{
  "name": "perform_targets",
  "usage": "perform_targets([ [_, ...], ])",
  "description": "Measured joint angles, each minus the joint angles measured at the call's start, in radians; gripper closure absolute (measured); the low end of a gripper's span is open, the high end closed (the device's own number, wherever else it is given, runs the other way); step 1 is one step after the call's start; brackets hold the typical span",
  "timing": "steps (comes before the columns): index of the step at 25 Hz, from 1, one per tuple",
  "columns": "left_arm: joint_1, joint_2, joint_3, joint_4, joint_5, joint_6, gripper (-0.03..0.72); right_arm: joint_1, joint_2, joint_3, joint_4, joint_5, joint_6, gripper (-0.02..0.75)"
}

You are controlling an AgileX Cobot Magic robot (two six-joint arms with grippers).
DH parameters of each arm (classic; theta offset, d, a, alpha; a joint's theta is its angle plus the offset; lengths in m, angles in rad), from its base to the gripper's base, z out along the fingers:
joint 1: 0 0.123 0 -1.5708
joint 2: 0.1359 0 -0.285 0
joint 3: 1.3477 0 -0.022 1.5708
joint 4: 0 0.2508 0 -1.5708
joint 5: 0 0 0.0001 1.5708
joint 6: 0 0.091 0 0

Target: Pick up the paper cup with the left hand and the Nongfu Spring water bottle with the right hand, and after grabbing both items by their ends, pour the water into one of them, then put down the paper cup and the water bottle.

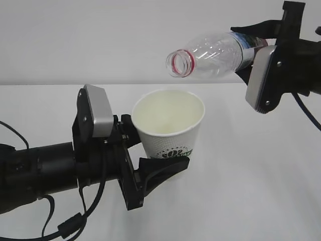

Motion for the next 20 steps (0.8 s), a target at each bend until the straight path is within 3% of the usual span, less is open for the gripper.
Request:
perform_targets([
  [20,0.0,0.0,0.0,0.008,0.0,0.0,0.127,0.0,0.0,0.0,0.001,0.0,-0.072,0.289],
])
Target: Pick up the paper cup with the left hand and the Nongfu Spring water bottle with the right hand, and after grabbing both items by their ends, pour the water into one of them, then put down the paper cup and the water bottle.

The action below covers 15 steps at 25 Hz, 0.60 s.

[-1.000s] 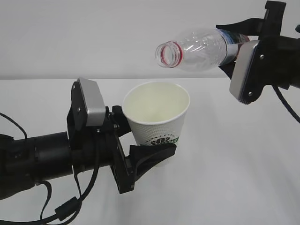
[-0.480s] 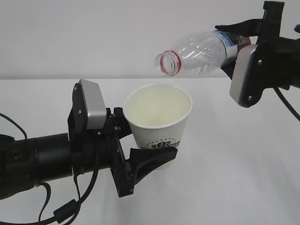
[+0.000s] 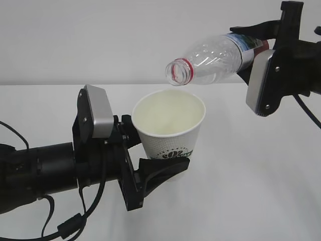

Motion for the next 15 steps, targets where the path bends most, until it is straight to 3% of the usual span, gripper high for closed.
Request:
perform_targets([
  [15,0.0,0.0,0.0,-0.029,-0.007,0.0,0.13,0.0,0.0,0.0,0.0,0.0,-0.015,0.289],
])
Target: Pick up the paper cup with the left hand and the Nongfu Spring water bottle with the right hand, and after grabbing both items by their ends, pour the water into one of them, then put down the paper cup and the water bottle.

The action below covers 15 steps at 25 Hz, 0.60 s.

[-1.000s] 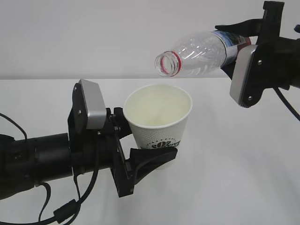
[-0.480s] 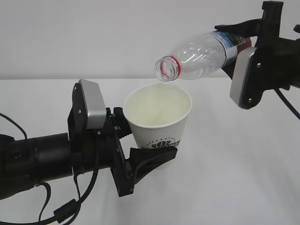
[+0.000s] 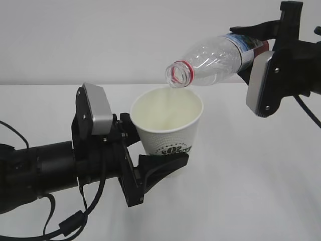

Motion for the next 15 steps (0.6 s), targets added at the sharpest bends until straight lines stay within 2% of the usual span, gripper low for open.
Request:
perform_targets([
  [15,0.0,0.0,0.0,-0.002,-0.004,0.0,0.133,0.0,0.0,0.0,0.0,0.002,-0.024,0.289],
])
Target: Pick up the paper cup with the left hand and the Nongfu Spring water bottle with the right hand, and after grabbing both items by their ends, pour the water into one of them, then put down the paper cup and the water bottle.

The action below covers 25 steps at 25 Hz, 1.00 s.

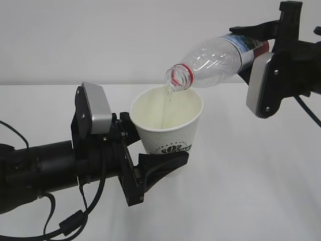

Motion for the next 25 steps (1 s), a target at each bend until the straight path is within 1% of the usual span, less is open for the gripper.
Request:
perform_targets([
  [25,0.0,0.0,0.0,0.0,0.0,0.0,0.134,0.0,0.0,0.0,0.0,0.0,-0.002,0.289],
])
